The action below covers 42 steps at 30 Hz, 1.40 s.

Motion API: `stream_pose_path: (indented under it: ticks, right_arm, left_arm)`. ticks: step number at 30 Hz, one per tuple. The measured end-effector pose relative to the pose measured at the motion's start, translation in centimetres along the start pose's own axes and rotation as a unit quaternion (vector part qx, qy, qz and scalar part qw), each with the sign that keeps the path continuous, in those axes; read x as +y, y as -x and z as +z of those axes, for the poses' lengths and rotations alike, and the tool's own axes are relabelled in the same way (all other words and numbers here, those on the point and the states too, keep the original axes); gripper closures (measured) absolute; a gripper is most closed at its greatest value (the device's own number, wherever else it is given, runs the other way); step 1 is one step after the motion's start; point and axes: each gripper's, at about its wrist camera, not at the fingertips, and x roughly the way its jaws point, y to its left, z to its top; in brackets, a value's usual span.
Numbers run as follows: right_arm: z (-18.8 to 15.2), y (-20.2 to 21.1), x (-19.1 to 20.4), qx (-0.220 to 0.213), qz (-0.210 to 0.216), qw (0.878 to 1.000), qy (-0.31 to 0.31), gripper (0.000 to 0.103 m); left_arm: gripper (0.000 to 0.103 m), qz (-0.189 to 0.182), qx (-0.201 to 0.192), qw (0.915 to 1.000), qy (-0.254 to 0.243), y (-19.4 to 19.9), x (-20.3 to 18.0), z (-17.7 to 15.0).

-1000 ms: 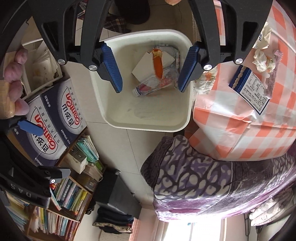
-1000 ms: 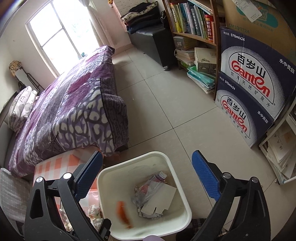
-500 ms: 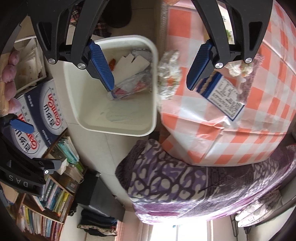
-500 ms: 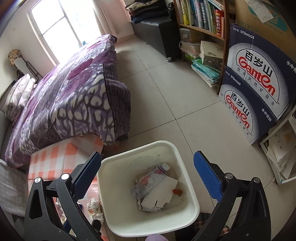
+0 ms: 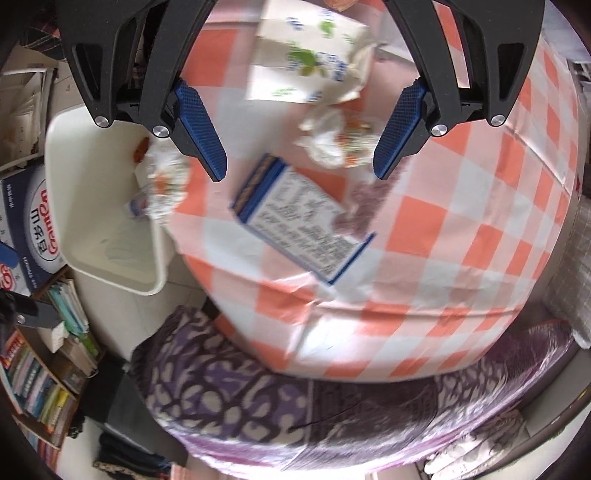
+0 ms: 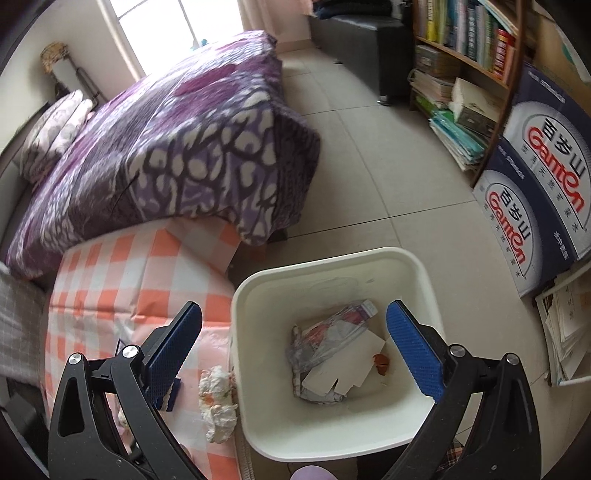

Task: Collect trash
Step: 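Grasp the pink strip with the left tool while the right tool grasps the blue box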

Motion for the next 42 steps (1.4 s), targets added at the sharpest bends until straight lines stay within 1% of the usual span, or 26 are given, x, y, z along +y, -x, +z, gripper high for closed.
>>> stream_pose_path:
  ticks: [4, 7, 9, 11, 13, 14, 16, 17, 18, 21, 25, 30, 31, 33, 36, 37, 39, 41, 42]
  right_arm:
    - [-0.7, -0.7, 2.9, 0.009, 0.005, 0.999, 0.042, 0.007]
    - [-1.2, -1.3, 5.1, 0.015, 0.005, 0.997, 0.078, 0.007]
    - [-1.6, -1.9, 6.5, 0.025, 0.007, 0.995, 0.098, 0.007]
    - [-2.0, -2.6, 7.6, 0.037, 0.011, 0.992, 0.119, 0.007]
    - [-2.4, -3.3, 8.8, 0.051, 0.012, 0.989, 0.14, 0.007]
    - [-2.6, -3.6, 9.3, 0.056, 0.014, 0.988, 0.146, 0.007]
    - [-3.0, -4.2, 10.2, 0.068, 0.02, 0.985, 0.16, 0.007]
    - [-3.2, -4.5, 10.6, 0.074, 0.023, 0.983, 0.166, 0.007]
    - [-3.5, -4.8, 11.1, 0.079, 0.024, 0.981, 0.174, 0.007]
    - [-4.5, -5.4, 12.7, 0.092, 0.029, 0.974, 0.204, 0.007]
    - [-6.2, -6.2, 14.9, 0.109, 0.035, 0.961, 0.252, 0.007]
    - [-7.9, -7.2, 17.3, 0.121, 0.034, 0.949, 0.288, 0.007]
    - [-8.2, -7.4, 17.7, 0.123, 0.033, 0.948, 0.291, 0.007]
    - [-8.5, -8.0, 18.3, 0.128, 0.031, 0.947, 0.294, 0.007]
    - [-8.9, -8.8, 19.1, 0.132, 0.024, 0.945, 0.297, 0.008]
    - [-9.1, -9.1, 19.4, 0.134, 0.022, 0.945, 0.299, 0.009]
    - [-9.5, -9.7, 20.1, 0.141, 0.02, 0.943, 0.302, 0.015]
    - [-9.9, -10.1, 20.6, 0.143, 0.014, 0.941, 0.306, 0.024]
    - [-10.0, -10.0, 20.9, 0.139, 0.019, 0.941, 0.308, 0.028]
  left_arm:
    - [0.024, -0.004, 0.031, 0.9993, 0.018, -1.8, 3.5, 0.1]
    - [0.024, -0.014, 0.054, 0.9982, 0.021, -3.2, 5.1, 0.0]
    - [0.024, -0.017, 0.06, 0.9978, 0.022, -4.0, 5.8, 0.0]
    - [0.028, -0.028, 0.064, 0.9972, 0.027, -4.7, 6.3, -0.1]
    - [0.035, -0.039, 0.06, 0.9969, 0.032, -5.0, 6.7, -0.1]
    - [0.04, -0.037, 0.054, 0.9974, 0.028, -4.9, 6.9, -0.1]
    - [0.058, -0.03, 0.048, 0.9982, 0.021, -4.7, 6.9, 0.1]
    - [0.061, -0.026, 0.046, 0.9983, 0.022, -4.7, 7.1, 0.1]
    - [0.072, -0.024, 0.044, 0.9985, 0.024, -4.6, 7.4, 0.1]
    - [0.073, -0.022, 0.038, 0.9981, 0.043, -4.5, 8.9, -0.1]
    - [0.073, -0.018, 0.036, 0.9966, 0.071, -4.2, 11.4, -0.6]
    - [0.073, -0.06, 0.047, 0.9884, 0.132, -4.0, 15.1, -1.2]
    - [0.073, -0.057, 0.047, 0.9876, 0.139, -3.9, 15.8, -1.3]
    - [0.073, -0.038, 0.047, 0.9881, 0.141, -3.6, 16.9, -1.7]
    - [0.073, -0.026, 0.045, 0.9861, 0.158, -3.2, 18.4, -2.2]
    - [0.073, -0.021, 0.044, 0.9855, 0.163, -3.1, 19.0, -2.3]
    - [0.073, -0.016, 0.04, 0.9841, 0.172, -2.8, 20.0, -2.6]
    - [0.073, -0.013, 0.035, 0.9827, 0.181, -2.4, 20.8, -2.8]
    - [0.073, -0.011, 0.031, 0.9821, 0.186, -2.1, 21.1, -2.8]
